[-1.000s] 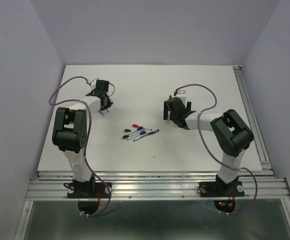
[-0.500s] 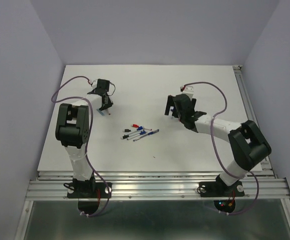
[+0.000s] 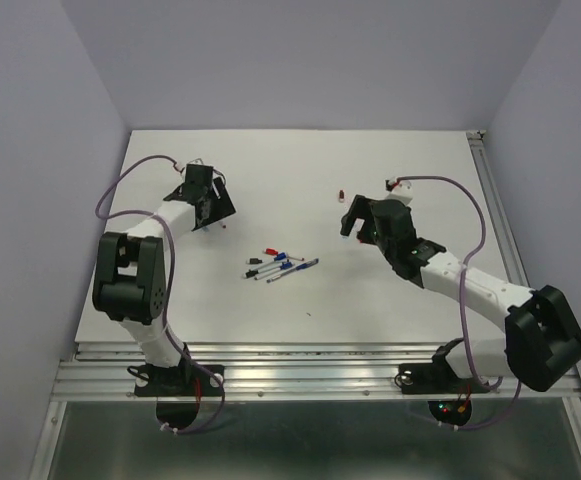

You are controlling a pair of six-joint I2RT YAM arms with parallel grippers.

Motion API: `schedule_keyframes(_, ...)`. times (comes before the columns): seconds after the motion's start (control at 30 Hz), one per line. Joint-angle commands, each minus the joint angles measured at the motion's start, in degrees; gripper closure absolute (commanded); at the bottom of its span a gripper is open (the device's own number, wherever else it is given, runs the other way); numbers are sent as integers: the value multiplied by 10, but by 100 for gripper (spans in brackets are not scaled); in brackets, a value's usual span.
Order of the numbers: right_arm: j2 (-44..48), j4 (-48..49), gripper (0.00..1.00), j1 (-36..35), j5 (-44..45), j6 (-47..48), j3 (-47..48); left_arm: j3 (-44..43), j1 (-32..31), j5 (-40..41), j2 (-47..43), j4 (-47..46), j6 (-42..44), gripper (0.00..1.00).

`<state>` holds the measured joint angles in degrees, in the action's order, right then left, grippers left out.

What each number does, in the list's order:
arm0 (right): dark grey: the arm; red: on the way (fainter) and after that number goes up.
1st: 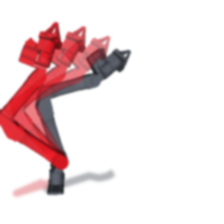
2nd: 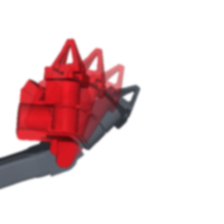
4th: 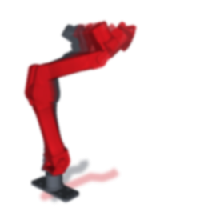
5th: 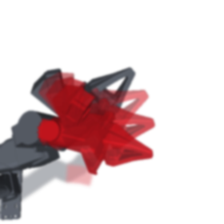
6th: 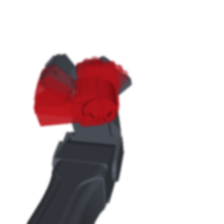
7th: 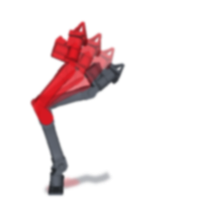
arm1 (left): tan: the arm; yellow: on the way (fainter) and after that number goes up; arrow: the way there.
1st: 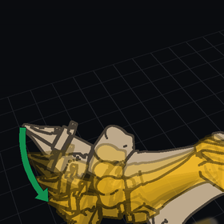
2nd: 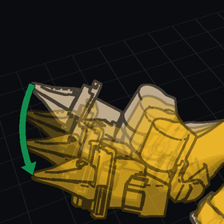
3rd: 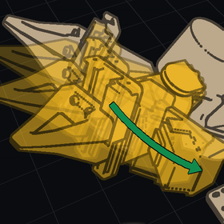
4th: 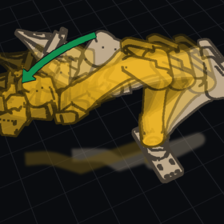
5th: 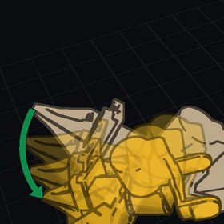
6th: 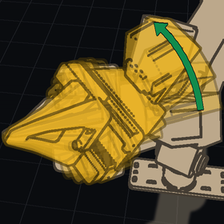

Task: Open the pen caps

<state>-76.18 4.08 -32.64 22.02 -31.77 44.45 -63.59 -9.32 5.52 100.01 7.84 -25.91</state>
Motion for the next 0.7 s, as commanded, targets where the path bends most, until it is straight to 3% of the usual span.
schedule_keyframes(0.0, 69, -16, 0, 0, -27, -57, -47, 45, -43, -52, -123, -32, 4, 11)
schedule_keyframes(0.13, 120, 0, 0, 0, -65, -87, -111, 122, -133, -78, -208, -60, 11, 1)
schedule_keyframes(0.4, 169, -16, 0, 0, -83, -91, -132, 232, -229, -89, -317, -91, -25, 1)
schedule_keyframes(0.5, 163, -13, 0, 0, -96, -90, -133, 252, -267, -108, -318, -120, -27, 1)
schedule_keyframes(0.67, 153, -28, 0, 0, -103, -94, -127, 213, -329, -91, -273, -135, 23, 1)
